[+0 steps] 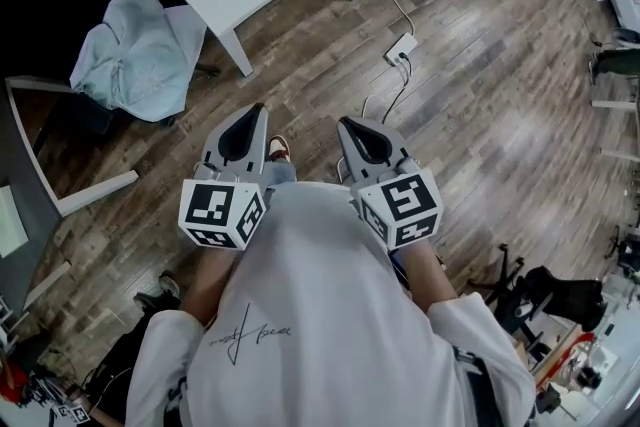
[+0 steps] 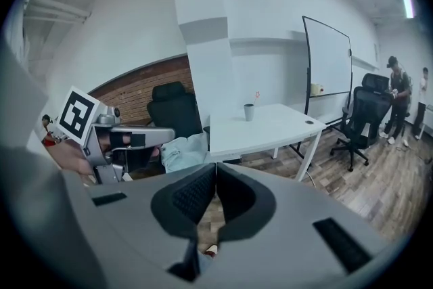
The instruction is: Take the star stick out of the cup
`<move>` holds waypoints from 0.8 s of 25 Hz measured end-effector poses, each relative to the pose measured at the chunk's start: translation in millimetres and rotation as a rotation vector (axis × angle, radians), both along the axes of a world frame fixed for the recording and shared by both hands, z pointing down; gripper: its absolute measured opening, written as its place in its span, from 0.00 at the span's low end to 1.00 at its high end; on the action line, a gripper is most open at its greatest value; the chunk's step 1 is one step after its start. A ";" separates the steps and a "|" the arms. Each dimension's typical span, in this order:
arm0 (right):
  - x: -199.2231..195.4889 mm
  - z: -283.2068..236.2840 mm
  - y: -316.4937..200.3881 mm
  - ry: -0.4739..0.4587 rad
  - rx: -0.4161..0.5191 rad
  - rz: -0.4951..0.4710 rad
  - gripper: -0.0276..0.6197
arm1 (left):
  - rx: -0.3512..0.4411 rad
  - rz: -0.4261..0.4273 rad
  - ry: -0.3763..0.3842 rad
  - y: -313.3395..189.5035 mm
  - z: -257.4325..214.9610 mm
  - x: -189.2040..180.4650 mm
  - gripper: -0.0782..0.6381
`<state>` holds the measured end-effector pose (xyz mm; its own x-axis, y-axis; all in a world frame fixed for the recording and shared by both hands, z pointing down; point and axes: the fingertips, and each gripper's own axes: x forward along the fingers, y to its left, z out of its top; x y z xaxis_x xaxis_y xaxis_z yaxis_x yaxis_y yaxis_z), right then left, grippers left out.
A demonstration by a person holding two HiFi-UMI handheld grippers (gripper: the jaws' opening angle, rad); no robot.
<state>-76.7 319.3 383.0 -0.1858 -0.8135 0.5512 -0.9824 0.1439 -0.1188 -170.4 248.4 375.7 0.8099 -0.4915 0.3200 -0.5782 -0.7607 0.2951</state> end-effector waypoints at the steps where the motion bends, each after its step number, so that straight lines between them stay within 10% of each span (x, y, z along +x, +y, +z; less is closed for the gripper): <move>1: -1.1 -0.2 -6.6 -0.002 0.003 0.000 0.06 | 0.003 -0.004 0.002 -6.1 -0.2 -2.7 0.11; 20: 5.4 2.6 -104.3 0.011 0.004 -0.042 0.06 | 0.008 -0.101 0.035 -93.8 -1.6 -22.3 0.11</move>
